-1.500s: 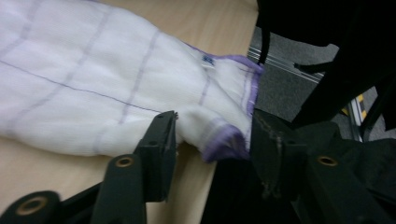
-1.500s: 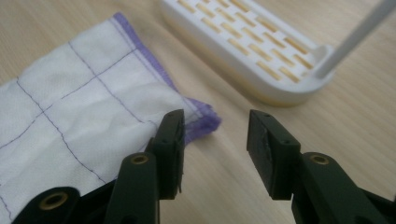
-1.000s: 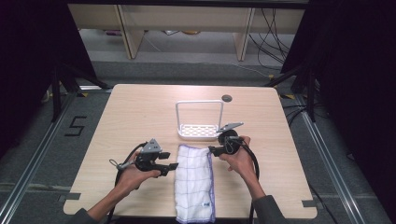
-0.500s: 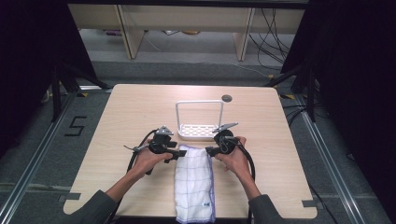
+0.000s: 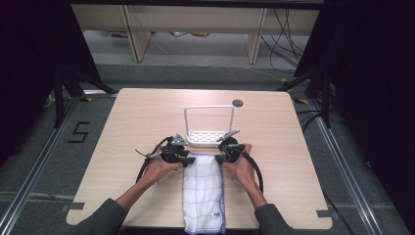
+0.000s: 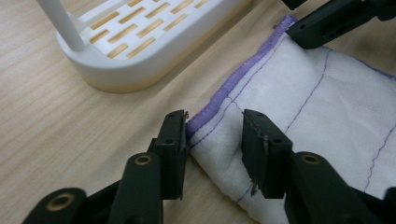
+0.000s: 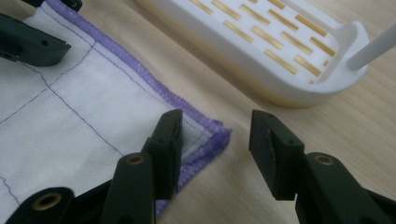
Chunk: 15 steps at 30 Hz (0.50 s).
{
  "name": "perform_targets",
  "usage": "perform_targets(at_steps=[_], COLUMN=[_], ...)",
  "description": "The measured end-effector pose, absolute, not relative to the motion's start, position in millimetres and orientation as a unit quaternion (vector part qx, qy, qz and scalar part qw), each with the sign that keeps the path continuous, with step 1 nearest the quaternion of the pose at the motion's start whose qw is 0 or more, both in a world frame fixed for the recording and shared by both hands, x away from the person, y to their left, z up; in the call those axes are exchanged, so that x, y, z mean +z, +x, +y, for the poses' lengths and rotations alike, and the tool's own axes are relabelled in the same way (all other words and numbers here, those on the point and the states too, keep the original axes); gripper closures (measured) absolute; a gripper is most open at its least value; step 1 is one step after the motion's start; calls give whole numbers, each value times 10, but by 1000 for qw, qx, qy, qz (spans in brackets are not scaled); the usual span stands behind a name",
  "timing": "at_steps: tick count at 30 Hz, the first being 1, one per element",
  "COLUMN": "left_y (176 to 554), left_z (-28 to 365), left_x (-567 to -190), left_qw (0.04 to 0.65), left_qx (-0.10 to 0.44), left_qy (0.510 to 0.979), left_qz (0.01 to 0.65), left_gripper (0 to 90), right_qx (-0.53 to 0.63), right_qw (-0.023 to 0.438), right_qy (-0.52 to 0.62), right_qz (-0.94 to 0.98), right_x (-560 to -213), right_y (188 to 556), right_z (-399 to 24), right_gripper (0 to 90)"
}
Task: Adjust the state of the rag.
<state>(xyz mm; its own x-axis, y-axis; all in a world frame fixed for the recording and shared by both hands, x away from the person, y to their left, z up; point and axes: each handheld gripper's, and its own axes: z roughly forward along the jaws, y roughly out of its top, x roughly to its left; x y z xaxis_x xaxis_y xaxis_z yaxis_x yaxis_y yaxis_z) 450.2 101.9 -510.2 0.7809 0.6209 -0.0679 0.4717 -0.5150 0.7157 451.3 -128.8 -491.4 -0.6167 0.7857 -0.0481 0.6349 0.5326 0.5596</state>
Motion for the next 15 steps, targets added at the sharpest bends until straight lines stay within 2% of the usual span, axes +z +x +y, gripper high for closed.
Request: perform_targets(at_steps=[3,8,10,15], left_y=[4494,4481,4476,4471], left_z=[1020,1003,999,991], left_x=[-5095,-5100,-5099,-5096], left_qw=[377,380,378,379], left_qx=[102,103,104,107], left_qy=[868,868,869,870], left_qz=[308,302,300,296], left_gripper=[678,740,757,785], right_qx=[254,277,278,255], right_qw=[143,153,132,136], right_qy=[415,416,423,419], right_qz=[862,853,852,861], right_x=[-4909,-4838,-4859,-4925], right_y=[4514,4502,4491,4522], right_z=[-1300,-1311,-1280,-1269], right_gripper=[542,463,450,480])
